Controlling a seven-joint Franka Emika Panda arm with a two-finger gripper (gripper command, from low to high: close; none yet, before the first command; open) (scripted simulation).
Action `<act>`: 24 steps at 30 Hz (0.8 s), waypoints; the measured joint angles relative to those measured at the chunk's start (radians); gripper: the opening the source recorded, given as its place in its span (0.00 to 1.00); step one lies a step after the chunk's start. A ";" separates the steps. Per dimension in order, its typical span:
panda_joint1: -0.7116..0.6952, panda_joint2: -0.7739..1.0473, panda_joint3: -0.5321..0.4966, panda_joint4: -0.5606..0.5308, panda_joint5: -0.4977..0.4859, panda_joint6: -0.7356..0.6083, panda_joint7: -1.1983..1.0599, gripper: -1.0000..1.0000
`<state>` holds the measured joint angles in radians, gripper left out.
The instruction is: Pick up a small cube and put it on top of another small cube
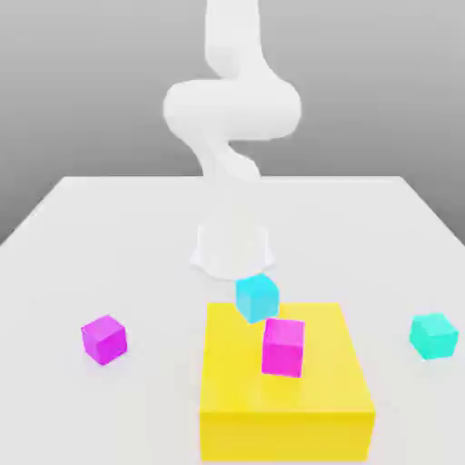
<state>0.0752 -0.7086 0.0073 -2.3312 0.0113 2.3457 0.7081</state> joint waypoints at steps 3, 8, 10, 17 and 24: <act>0.093 0.114 0.012 -0.039 0.012 0.057 -0.113 0.50; 0.230 0.296 0.046 -0.101 0.033 0.148 -0.295 0.50; 0.280 0.368 0.066 -0.126 0.040 0.184 -0.366 0.50; 0.431 0.622 0.161 -0.212 0.024 0.312 -0.587 0.50; 0.574 0.881 0.202 -0.282 -0.117 0.446 -0.691 0.50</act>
<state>0.6493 0.1720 0.2091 -2.6134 -0.1056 2.7919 0.0172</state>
